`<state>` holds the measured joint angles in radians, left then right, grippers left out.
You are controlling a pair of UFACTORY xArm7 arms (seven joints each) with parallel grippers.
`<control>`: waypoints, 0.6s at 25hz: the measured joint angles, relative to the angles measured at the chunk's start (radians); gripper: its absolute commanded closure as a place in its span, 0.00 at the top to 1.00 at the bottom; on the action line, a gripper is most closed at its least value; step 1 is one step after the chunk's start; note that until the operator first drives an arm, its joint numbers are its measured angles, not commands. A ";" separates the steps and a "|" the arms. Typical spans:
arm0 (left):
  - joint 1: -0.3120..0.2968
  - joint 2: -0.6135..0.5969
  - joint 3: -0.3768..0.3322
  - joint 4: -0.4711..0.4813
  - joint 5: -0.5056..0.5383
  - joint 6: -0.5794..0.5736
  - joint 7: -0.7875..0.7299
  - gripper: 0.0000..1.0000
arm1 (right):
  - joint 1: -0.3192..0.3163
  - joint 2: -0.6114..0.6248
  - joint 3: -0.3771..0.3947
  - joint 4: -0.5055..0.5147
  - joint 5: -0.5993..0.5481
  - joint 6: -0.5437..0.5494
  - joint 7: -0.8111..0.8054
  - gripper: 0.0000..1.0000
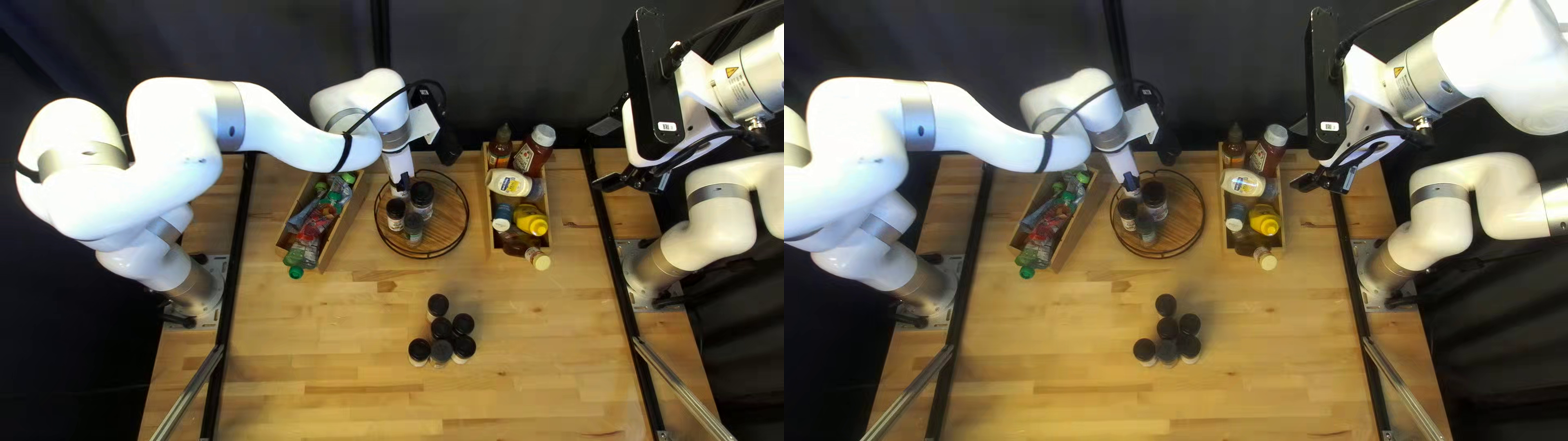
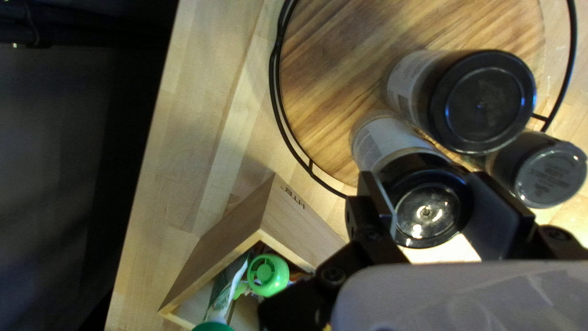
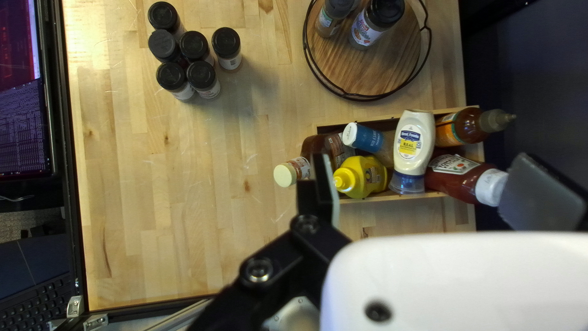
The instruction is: Separate condiments, baby food and spices and place it in 3 different racks/containers
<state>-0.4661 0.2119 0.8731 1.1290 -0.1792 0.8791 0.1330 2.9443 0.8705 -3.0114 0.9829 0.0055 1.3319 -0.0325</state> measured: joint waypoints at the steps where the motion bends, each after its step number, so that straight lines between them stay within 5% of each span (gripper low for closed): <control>1: 0.003 0.005 -0.002 0.000 -0.006 -0.002 0.003 0.14 | 0.000 0.000 0.000 0.000 0.000 0.000 0.000 1.00; 15: 0.011 0.031 -0.011 -0.017 -0.030 -0.017 0.005 0.30 | 0.000 0.000 0.000 0.000 0.000 0.000 0.000 1.00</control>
<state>-0.4550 0.2430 0.8625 1.1115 -0.2089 0.8619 0.1383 2.9443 0.8705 -3.0114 0.9829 0.0055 1.3319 -0.0325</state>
